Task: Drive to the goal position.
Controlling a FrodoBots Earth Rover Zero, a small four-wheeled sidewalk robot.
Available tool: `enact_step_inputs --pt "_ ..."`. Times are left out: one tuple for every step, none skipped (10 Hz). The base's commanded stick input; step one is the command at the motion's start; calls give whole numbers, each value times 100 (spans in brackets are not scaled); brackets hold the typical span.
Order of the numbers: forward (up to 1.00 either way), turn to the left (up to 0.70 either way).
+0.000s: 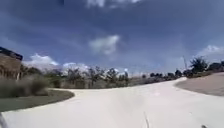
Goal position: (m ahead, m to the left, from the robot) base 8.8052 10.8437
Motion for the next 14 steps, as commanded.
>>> enact_step_inputs --pt "85 4" --pt "85 4" --pt "85 4" --pt "85 4" --pt "85 4" --pt "85 4" --pt "85 4" --pt "85 4" --pt "85 4" --pt "85 4" --pt "85 4" --pt "85 4" --pt "85 4" --pt "85 30"
